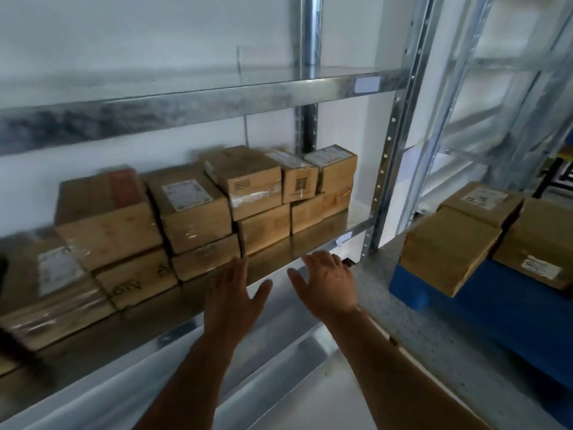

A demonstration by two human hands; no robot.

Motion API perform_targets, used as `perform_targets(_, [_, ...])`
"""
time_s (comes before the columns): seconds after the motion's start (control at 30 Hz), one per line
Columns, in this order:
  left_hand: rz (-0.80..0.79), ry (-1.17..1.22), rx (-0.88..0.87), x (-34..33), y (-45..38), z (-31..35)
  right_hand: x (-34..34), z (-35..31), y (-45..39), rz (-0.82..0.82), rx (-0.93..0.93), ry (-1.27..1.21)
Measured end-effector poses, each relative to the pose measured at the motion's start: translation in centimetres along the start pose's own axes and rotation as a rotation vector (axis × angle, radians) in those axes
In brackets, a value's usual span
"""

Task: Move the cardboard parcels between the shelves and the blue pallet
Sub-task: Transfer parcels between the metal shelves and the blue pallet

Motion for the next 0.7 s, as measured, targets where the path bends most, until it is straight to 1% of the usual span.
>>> perform_targets(0.1, [0.062,0.047,0.03,3.1,-0.6,-2.4,-0.1,-4.1,-1.3,0.033,0.121,0.025])
perform_targets(0.27, [0.145,0.063,0.138,7.6,-1.6,-7.2,-0.7,-10.8,-3.8,0.014,0.192,-0.041])
perform_targets(0.4, [0.313,0.022,0.237,12.9,-2.0,-10.9,-0.9,-17.0,-6.3,0.001,0.3,-0.077])
perform_targets(0.53, [0.46,0.026,0.243,18.2,-2.4,-13.2,-0.7,-22.2,-8.3,0.03,0.349,-0.159])
perform_targets(0.6, [0.513,0.019,0.287,20.2,-2.9,-14.8,-1.0,-24.4,-9.3,0.023,0.357,-0.178])
perform_targets(0.7, [0.497,0.015,0.381,21.7,-4.3,-17.2,-1.6,-27.0,-11.1,-0.003,0.336,-0.199])
Point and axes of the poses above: each hand's wrist, its own y-axis away from the middle knuckle, its own x-axis out of the back of the hand, z = x × y, the point moved 7 cm from there along -y, towards the middle knuckle, and after that the axes turned 2 degrees about y, right-handed, at the moved point
